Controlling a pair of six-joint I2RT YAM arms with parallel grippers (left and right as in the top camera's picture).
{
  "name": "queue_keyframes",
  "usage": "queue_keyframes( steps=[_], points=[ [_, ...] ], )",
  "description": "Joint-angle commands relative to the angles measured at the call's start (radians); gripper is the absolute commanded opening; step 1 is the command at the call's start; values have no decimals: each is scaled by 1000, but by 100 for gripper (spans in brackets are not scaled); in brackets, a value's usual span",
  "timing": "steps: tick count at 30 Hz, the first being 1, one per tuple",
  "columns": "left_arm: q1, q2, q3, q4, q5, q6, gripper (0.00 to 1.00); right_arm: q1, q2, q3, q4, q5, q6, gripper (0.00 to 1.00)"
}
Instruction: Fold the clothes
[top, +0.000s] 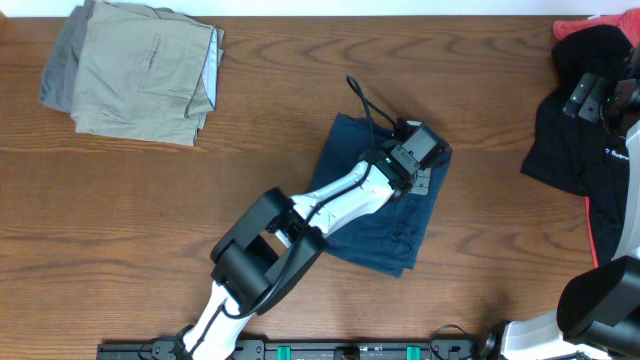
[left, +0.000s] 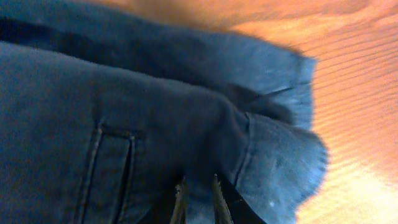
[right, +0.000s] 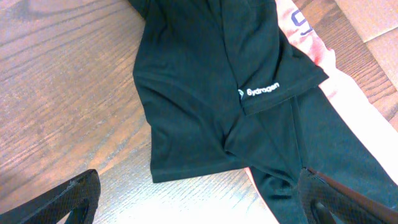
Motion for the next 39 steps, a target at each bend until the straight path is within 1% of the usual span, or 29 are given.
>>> queue_keyframes(
  steps=[1, 6, 7, 8, 9, 10, 11, 13, 15, 17, 18, 21, 23, 25, 27, 28, 31, 33, 36, 39],
  points=[
    [3, 32, 5, 9, -23, 12, 21, -1, -6, 12, -1, 4, 11, 99],
    [5, 1, 6, -8, -23, 92, 23, -1, -6, 12, -1, 4, 11, 99],
    [6, -18, 6, -22, -23, 93, 24, -1, -6, 12, -1, 4, 11, 99],
    [7, -35, 6, -35, -23, 93, 27, -1, -6, 12, -1, 4, 11, 99],
    [8, -63, 6, -59, -23, 93, 33, -1, -6, 12, -1, 4, 11, 99],
    [8, -96, 6, -85, -23, 94, 47, -1, -6, 12, -1, 4, 11, 99],
    [11, -126, 6, -110, -23, 94, 54, -1, -6, 12, -1, 4, 11, 99],
    [21, -206, 6, -173, -23, 94, 59, -1, -6, 12, -1, 4, 11, 99],
    [41, -288, 6, -239, -24, 94, 66, -1, -6, 12, -1, 4, 11, 99],
    [71, -361, 6, -305, -27, 111, 81, -1, -6, 12, -1, 4, 11, 99],
    [89, -392, 6, -336, -27, 129, 99, -1, -6, 12, -1, 4, 11, 99],
    [165, -465, 6, -448, -27, 190, 98, -1, -6, 12, -1, 4, 11, 99],
    [229, -484, 6, -520, -27, 222, 98, -1, -6, 12, -1, 4, 11, 99],
    [299, -482, 5, -586, -26, 232, 98, -1, -6, 12, -1, 4, 11, 99],
    [360, -470, -8, -619, -11, 234, 98, -1, -6, 12, -1, 4, 11, 99],
    [386, -462, -18, -623, 24, 254, 98, -1, -6, 12, -1, 4, 11, 99],
    [457, -426, -55, -616, 196, 365, 98, -1, -6, 12, -1, 4, 11, 99],
    [489, -400, -85, -602, 274, 418, 98, -1, -6, 12, -1, 4, 11, 99],
    [516, -358, -130, -560, 333, 459, 98, -1, -6, 12, -1, 4, 11, 99],
    [523, -314, -167, -510, 480, 557, 98, -1, -6, 12, -1, 4, 11, 99]
  ],
)
